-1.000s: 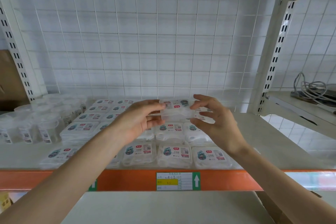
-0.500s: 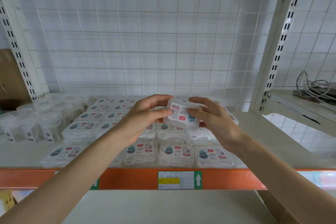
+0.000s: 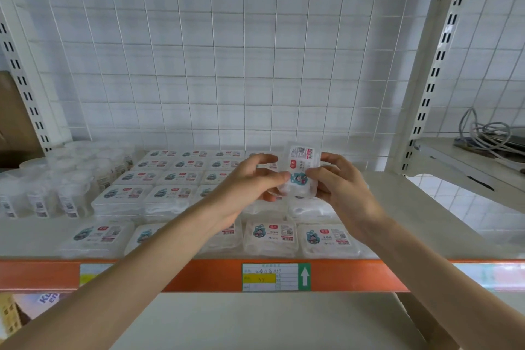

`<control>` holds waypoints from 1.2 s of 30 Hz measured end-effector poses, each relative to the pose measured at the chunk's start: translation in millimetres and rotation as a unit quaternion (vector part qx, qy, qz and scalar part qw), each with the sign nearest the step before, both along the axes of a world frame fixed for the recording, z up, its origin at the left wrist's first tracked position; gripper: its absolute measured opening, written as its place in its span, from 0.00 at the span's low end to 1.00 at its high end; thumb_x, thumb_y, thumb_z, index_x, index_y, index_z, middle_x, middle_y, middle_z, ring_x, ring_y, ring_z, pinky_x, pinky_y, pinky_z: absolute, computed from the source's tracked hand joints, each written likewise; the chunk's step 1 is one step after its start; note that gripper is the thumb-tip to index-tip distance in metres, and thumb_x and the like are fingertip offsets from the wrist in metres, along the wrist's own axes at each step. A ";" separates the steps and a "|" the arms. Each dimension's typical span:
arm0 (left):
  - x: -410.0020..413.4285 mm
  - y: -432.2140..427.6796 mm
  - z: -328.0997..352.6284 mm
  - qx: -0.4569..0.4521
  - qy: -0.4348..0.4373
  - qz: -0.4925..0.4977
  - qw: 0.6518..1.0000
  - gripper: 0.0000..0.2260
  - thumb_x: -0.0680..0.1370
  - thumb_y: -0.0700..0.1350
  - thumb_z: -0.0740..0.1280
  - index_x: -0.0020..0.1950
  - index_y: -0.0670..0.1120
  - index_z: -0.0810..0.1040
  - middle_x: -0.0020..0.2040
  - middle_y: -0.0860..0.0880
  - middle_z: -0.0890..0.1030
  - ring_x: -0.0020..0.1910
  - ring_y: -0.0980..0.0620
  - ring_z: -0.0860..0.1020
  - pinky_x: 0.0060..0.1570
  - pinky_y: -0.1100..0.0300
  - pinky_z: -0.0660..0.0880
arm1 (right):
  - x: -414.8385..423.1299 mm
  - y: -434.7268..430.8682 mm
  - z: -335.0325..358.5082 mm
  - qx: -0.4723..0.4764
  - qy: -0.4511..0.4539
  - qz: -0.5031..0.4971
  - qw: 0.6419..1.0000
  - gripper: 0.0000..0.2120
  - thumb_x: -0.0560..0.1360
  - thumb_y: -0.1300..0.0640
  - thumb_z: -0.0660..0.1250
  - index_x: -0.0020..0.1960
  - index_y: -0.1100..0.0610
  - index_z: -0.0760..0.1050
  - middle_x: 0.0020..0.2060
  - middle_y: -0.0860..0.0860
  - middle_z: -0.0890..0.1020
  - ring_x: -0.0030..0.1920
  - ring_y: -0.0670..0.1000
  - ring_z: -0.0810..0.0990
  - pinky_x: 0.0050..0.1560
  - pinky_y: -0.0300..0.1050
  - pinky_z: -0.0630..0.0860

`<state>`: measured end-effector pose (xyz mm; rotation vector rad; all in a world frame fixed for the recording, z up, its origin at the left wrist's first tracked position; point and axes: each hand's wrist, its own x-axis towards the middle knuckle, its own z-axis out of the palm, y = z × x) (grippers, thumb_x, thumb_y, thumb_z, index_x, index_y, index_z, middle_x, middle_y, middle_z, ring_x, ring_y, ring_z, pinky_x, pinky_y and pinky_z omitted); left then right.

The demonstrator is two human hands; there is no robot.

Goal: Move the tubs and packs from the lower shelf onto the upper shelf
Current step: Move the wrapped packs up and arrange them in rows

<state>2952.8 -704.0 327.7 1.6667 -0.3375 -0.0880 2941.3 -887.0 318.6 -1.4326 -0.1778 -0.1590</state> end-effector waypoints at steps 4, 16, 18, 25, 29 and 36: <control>3.7 -2.4 1.6 0.040 -0.034 0.012 0.999 0.15 0.79 0.43 0.68 0.66 0.49 0.76 0.52 0.49 0.84 0.44 0.57 0.82 0.41 0.64 0.75 | -2.2 -19.8 -7.3 -0.185 -0.114 -0.083 0.973 0.31 0.70 0.54 0.77 0.68 0.46 0.66 0.62 0.47 0.76 0.59 0.43 0.77 0.53 0.38 0.76; 7.1 -32.6 7.7 0.112 -0.028 -0.029 0.993 0.13 0.84 0.50 0.59 0.61 0.48 0.80 0.53 0.44 0.83 0.47 0.55 0.78 0.46 0.61 0.71 | -8.1 -58.3 -12.4 -0.386 -0.285 -0.079 0.874 0.23 0.64 0.48 0.80 0.57 0.43 0.78 0.63 0.42 0.75 0.64 0.41 0.74 0.65 0.37 0.69; 7.0 -38.6 2.0 0.180 -0.092 -0.001 0.979 0.12 0.84 0.51 0.58 0.64 0.52 0.77 0.53 0.53 0.81 0.50 0.60 0.78 0.50 0.63 0.71 | -7.0 -67.9 -15.4 -0.396 -0.272 -0.105 0.871 0.23 0.63 0.48 0.80 0.56 0.42 0.77 0.61 0.42 0.76 0.61 0.42 0.76 0.62 0.32 0.68; 3.8 -52.9 -21.9 0.433 -0.298 0.027 0.850 0.17 0.82 0.49 0.62 0.71 0.53 0.71 0.71 0.53 0.72 0.68 0.54 0.70 0.72 0.53 0.65 | -4.5 -101.9 -25.0 -0.457 -0.158 -0.148 0.863 0.21 0.65 0.45 0.79 0.54 0.39 0.75 0.57 0.39 0.74 0.57 0.38 0.71 0.54 0.29 0.64; 5.2 -56.3 -26.2 0.443 -0.291 0.026 0.848 0.14 0.82 0.49 0.61 0.68 0.52 0.75 0.68 0.53 0.74 0.66 0.54 0.72 0.69 0.53 0.67 | -5.2 -112.1 -27.5 -0.486 -0.100 -0.140 0.857 0.21 0.66 0.46 0.79 0.54 0.40 0.74 0.56 0.38 0.70 0.55 0.41 0.70 0.52 0.36 0.66; 2.7 -55.6 -25.1 0.467 -0.281 0.014 0.838 0.15 0.82 0.50 0.61 0.69 0.53 0.72 0.68 0.55 0.73 0.67 0.56 0.71 0.66 0.61 0.65 | 0.0 -110.7 -35.9 -0.516 -0.082 -0.127 0.843 0.22 0.69 0.45 0.76 0.60 0.44 0.73 0.61 0.42 0.72 0.51 0.44 0.74 0.46 0.36 0.70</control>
